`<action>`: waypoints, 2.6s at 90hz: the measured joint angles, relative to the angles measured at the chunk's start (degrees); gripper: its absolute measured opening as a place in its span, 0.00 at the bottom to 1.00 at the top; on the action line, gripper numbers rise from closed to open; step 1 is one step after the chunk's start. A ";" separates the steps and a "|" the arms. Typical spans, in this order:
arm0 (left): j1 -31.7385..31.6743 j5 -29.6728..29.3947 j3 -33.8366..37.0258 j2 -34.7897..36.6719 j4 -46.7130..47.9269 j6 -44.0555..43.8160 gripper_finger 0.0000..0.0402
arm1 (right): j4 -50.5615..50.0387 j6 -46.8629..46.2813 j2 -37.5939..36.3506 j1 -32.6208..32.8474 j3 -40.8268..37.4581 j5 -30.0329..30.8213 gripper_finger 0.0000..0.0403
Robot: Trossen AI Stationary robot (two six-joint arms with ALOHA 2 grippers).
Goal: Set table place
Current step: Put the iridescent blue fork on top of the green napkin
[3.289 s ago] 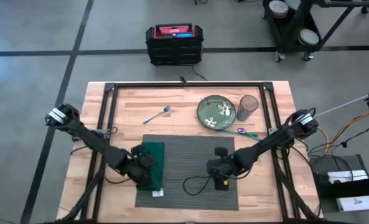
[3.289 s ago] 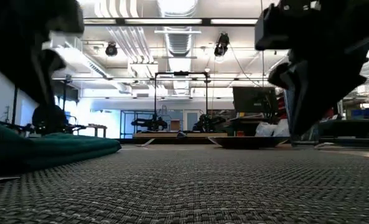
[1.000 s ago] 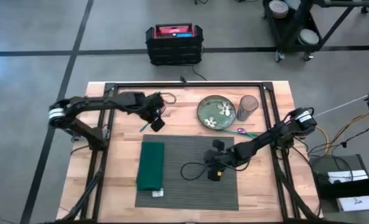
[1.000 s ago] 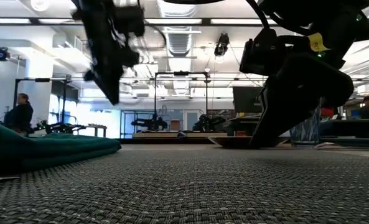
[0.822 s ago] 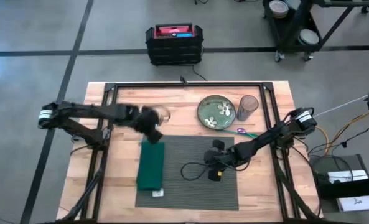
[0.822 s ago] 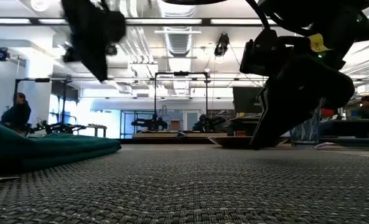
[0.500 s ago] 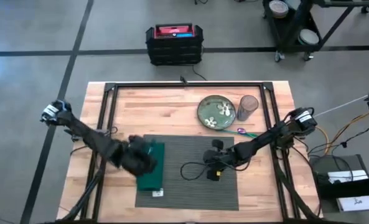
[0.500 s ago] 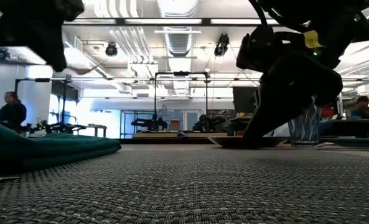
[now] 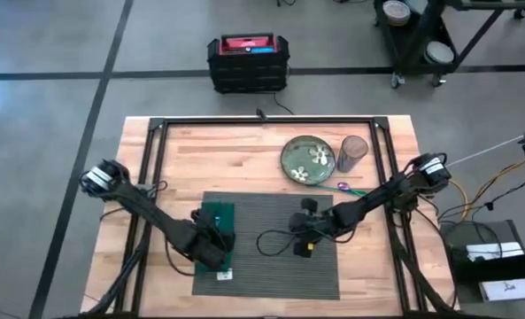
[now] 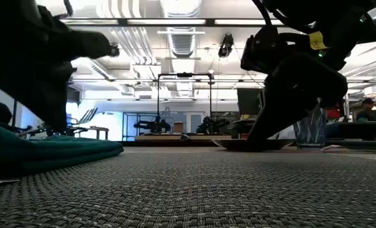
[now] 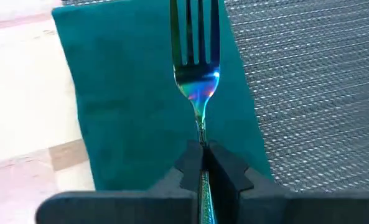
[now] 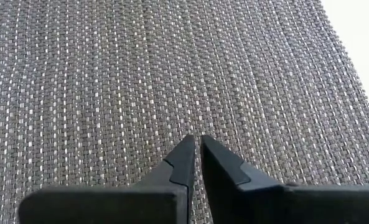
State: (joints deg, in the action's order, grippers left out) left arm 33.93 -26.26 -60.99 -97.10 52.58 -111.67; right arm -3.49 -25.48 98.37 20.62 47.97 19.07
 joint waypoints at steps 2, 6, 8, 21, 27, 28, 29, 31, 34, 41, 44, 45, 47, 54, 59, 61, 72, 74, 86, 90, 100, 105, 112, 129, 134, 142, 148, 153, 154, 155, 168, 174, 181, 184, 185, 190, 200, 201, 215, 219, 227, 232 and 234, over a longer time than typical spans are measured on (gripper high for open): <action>-0.02 0.00 0.00 -0.22 -0.02 -0.08 0.00 | -0.02 0.01 0.00 0.01 0.00 0.02 0.03; -0.02 0.03 0.03 -0.72 -0.04 -0.13 0.00 | -0.02 0.00 0.00 -0.02 0.00 0.05 0.03; -0.02 0.06 0.08 -0.94 -0.04 -0.14 0.00 | -0.02 -0.02 0.00 -0.02 0.00 0.05 0.03; -0.08 0.11 0.11 -1.64 -0.02 -1.01 0.04 | -0.02 -0.02 0.00 -0.02 0.00 0.07 0.03; -0.08 0.11 0.15 -1.79 0.01 -1.27 0.08 | -0.02 -0.35 0.00 -0.02 0.00 0.07 0.03; -0.08 0.10 0.15 -1.80 0.00 -1.31 0.08 | -0.02 -0.38 0.00 -0.02 0.00 0.07 0.03; -0.08 0.09 0.15 -1.80 0.00 -1.33 0.09 | -0.02 -0.42 0.00 -0.02 0.00 0.07 0.03; -0.08 0.01 0.15 -1.80 -0.02 -1.36 0.11 | -0.02 -0.46 0.00 -0.02 0.00 0.07 0.03; -0.08 -0.05 0.15 -1.80 0.02 -1.35 0.14 | -0.02 -0.50 0.00 -0.02 0.00 0.07 0.03; -0.08 -0.09 0.15 -1.80 0.08 -1.33 0.22 | -0.03 -0.52 0.00 -0.02 0.00 0.07 0.03; -0.08 -0.09 0.15 -1.76 0.11 -1.03 0.26 | -0.04 -0.52 0.00 -0.02 0.00 0.07 0.03; -0.08 -0.09 0.15 -1.74 0.11 -0.81 0.27 | -0.04 -0.52 0.00 -0.02 0.00 0.07 0.03; -0.08 -0.02 0.15 -1.60 0.13 -0.38 0.30 | -0.02 -0.54 0.00 -0.02 0.00 0.07 0.03; -0.08 0.96 0.15 -0.88 0.37 0.98 0.39 | -0.04 -0.58 0.00 -0.02 0.00 0.06 0.03; -0.08 1.65 0.15 -0.31 0.82 1.77 0.44 | -0.04 -0.62 0.00 -0.02 0.00 0.07 0.03; -0.07 1.72 0.15 -0.04 0.90 2.04 0.46 | -0.04 -0.63 0.00 -0.02 0.00 0.07 0.03; 0.00 1.54 -0.26 2.67 1.10 6.38 0.55 | -0.33 -0.19 -0.06 -0.02 0.00 0.05 0.03; 0.00 1.33 -0.49 3.05 0.90 7.50 0.57 | -0.53 -0.19 -0.14 -0.02 -0.01 0.02 0.03; -0.38 1.13 -0.91 3.49 -0.98 15.37 0.60 | -0.47 -0.13 -0.57 -0.02 -0.01 0.03 0.03; -0.77 1.13 -0.46 3.05 -1.99 16.55 0.60 | -0.62 -0.05 -0.57 -0.02 0.00 0.02 0.03; -1.77 1.31 0.77 0.75 -3.36 19.29 0.57 | -0.41 -0.02 -0.49 -0.02 0.09 0.03 0.03; -2.27 1.31 0.83 -0.20 -3.56 19.49 0.55 | -0.49 -0.02 -0.43 -0.02 0.09 0.03 0.03; -2.69 1.34 0.83 -1.22 -3.64 19.07 0.51 | -0.45 -0.02 -0.42 -0.02 0.09 0.04 0.03; -3.10 2.17 1.13 -2.96 -3.98 17.06 0.39 | -0.38 0.22 -0.42 -0.02 0.09 0.05 0.03; -3.08 2.29 1.30 -3.62 -4.02 16.47 0.34 | -0.39 0.60 -0.39 -0.02 0.09 0.05 0.03; -3.10 3.01 1.46 -4.23 -4.15 15.93 0.28 | -0.28 0.77 -0.39 -0.02 0.09 0.05 0.03; -3.08 3.01 1.46 -4.50 -4.43 15.37 0.22 | -0.28 0.77 -0.37 -0.02 0.09 0.05 0.03; -3.08 3.01 1.46 -4.53 -4.50 15.31 0.18 | -0.28 0.75 -0.37 -0.02 0.09 0.07 0.03; -3.08 3.01 1.46 -4.53 -4.50 15.30 0.17 | -0.28 0.75 -0.37 -0.02 0.09 0.07 0.03; -3.08 3.01 1.46 -4.53 -4.50 15.28 0.16 | -0.28 0.75 -0.37 -0.02 0.09 0.07 0.03; -3.08 2.99 1.46 -4.44 -4.52 15.15 0.04 | -0.26 1.04 -0.37 -0.02 0.09 0.07 0.03; -3.08 3.02 1.46 -4.33 -4.50 14.79 0.01 | -0.26 1.10 -0.35 -0.02 0.11 0.07 0.03; -3.04 3.27 1.46 -3.96 -4.49 13.59 0.02 | -0.24 1.13 -0.35 -0.02 0.11 0.08 0.03; -3.01 3.31 1.46 -3.72 -4.43 13.09 0.02 | -0.23 1.15 -0.35 -0.02 0.11 0.09 0.03; -3.01 3.32 1.44 -3.65 -4.41 13.01 0.02 | -0.24 1.16 -0.35 -0.02 0.11 0.09 0.03; -3.01 3.54 1.23 -3.18 -4.13 12.50 0.01 | -0.22 1.16 -0.35 -0.02 0.11 0.09 0.03; -2.86 3.70 0.65 -2.36 -2.61 10.30 0.00 | -0.22 1.21 -0.33 -0.02 0.11 0.09 0.03; -2.86 3.71 0.63 -2.28 -2.56 10.11 0.00 | -0.22 1.22 -0.33 -0.02 0.11 0.09 0.03; -2.65 5.33 -0.37 -2.06 0.65 7.76 0.00 | -0.21 1.12 -0.33 -0.02 0.13 0.09 0.03; -2.60 6.03 -0.59 -2.06 1.95 6.42 0.00 | -0.20 1.12 -0.33 -0.02 0.13 0.09 0.03; -2.51 6.34 -0.68 -2.06 2.91 3.81 0.00 | -0.18 1.12 -0.33 -0.02 0.15 0.09 0.03; -2.51 6.36 -0.76 -2.06 2.85 2.79 0.00 | -0.17 1.10 -0.33 -0.02 0.15 0.09 0.03; -2.51 6.39 -0.76 -2.06 2.79 2.46 0.00 | -0.19 1.10 -0.33 -0.02 0.15 0.09 0.03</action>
State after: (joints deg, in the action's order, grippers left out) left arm 31.42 -19.87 -61.76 -99.15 55.37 -109.21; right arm -3.67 -24.38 98.04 20.60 48.12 19.16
